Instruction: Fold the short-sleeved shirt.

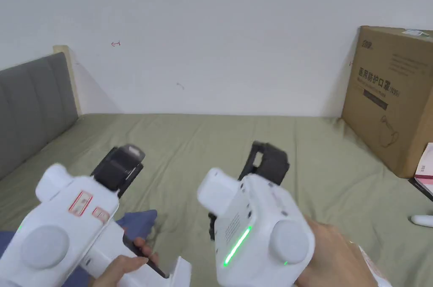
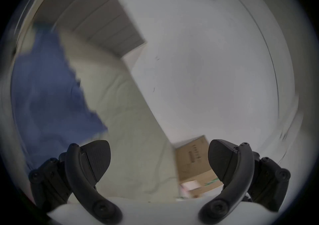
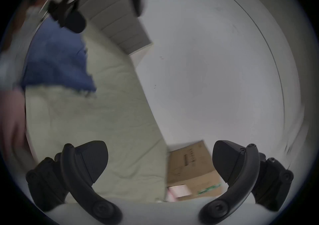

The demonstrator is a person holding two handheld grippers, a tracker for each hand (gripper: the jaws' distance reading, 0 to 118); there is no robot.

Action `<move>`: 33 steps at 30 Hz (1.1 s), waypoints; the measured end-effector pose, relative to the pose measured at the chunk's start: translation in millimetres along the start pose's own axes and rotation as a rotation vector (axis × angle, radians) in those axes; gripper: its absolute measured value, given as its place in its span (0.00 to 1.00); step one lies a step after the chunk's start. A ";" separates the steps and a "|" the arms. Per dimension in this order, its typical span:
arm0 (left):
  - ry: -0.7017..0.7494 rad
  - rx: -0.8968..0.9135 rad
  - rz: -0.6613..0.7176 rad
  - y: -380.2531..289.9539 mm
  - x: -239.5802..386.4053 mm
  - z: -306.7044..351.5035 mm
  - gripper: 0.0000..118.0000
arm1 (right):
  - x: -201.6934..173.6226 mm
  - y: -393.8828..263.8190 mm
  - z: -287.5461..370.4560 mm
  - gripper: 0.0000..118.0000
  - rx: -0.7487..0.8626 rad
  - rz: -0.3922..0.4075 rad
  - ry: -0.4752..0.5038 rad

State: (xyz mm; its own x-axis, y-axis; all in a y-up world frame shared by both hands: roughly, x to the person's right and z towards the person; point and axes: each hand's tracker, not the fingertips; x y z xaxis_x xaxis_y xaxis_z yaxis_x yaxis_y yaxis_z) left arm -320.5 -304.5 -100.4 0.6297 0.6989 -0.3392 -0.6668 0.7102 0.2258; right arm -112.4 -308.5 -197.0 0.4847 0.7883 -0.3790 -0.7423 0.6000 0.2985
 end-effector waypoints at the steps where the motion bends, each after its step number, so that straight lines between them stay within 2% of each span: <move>1: -0.009 0.023 -0.130 5.9 16.8 2.0 0.97 | 14.7 1.2 -0.7 1.00 -0.001 -0.153 -0.007; 4: -0.050 0.077 -0.571 10.8 71.6 14.0 1.00 | 62.2 -9.5 0.1 1.00 -0.020 -0.711 0.013; 5: -0.019 0.095 -0.726 5.3 88.9 18.8 1.00 | 74.8 -22.1 1.4 1.00 -0.015 -0.909 0.047; 6: 0.029 0.110 -0.854 -2.7 100.0 22.4 1.00 | 79.4 -38.1 2.5 1.00 0.026 -1.047 0.079; 7: 0.071 0.140 -0.937 -11.2 104.2 26.9 1.00 | 78.4 -51.9 3.6 1.00 0.047 -1.134 0.058; 8: 0.093 0.172 -0.989 -21.5 106.3 29.9 1.00 | 73.9 -62.1 6.6 1.00 -0.010 -1.200 -0.018; 9: 0.079 0.170 -0.993 -28.6 103.7 31.8 1.00 | 73.0 -71.2 6.6 1.00 -0.099 -1.213 -0.082; 11: 0.030 0.084 -0.927 -33.5 94.6 31.9 1.00 | 69.6 -87.5 7.3 1.00 -0.096 -1.200 -0.088; 13: 0.010 0.014 -0.857 -35.6 90.0 28.9 1.00 | 64.0 -83.6 11.7 1.00 -0.101 -1.115 -0.157; 15: 0.046 0.001 -0.849 -32.7 86.6 24.0 0.99 | 67.4 -77.1 17.2 1.00 -0.086 -1.002 -0.216; 16: 0.045 0.009 -0.857 -32.6 87.0 24.0 0.98 | 67.9 -71.6 18.9 1.00 -0.065 -0.970 -0.238; 20: 0.036 0.072 -0.893 -28.6 95.5 28.5 0.83 | 78.1 -62.7 25.6 1.00 -0.015 -0.937 -0.251; 21: 0.030 0.075 -0.891 -26.6 95.4 30.2 0.75 | 78.5 -61.4 26.7 0.98 -0.013 -0.930 -0.252; 22: 0.021 0.081 -0.881 -25.3 95.7 31.5 0.64 | 77.7 -60.9 27.2 0.94 -0.015 -0.924 -0.255; 23: -0.001 0.091 -0.853 -24.6 92.9 31.4 0.48 | 76.0 -61.7 28.2 0.80 -0.011 -0.912 -0.250; 24: 0.004 0.092 -0.837 -24.4 91.8 32.4 0.24 | 73.7 -63.1 28.4 0.38 -0.012 -0.906 -0.253; 25: 0.010 0.089 -0.824 -24.7 91.0 32.2 0.06 | 72.0 -64.4 27.5 0.03 -0.029 -0.895 -0.283; 26: 0.015 0.073 -0.777 -26.2 86.1 31.9 0.01 | 70.9 -67.7 25.6 0.02 -0.058 -0.902 -0.301; 29: -0.008 0.047 -0.770 -24.9 81.5 30.6 0.00 | 71.7 -79.1 24.7 0.01 -0.069 -0.976 -0.241; 33: -0.003 0.038 -0.773 -28.7 81.8 26.9 0.00 | 72.4 -80.5 22.8 0.00 -0.071 -0.962 -0.236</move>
State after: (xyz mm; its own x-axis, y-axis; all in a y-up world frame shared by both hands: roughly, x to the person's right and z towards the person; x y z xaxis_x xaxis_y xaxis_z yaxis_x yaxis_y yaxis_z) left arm -239.1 -265.5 -110.1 0.9119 0.0034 -0.4104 -0.0230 0.9988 -0.0429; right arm -6.9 -296.6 -228.5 0.9690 -0.0180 -0.2462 -0.0071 0.9949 -0.1006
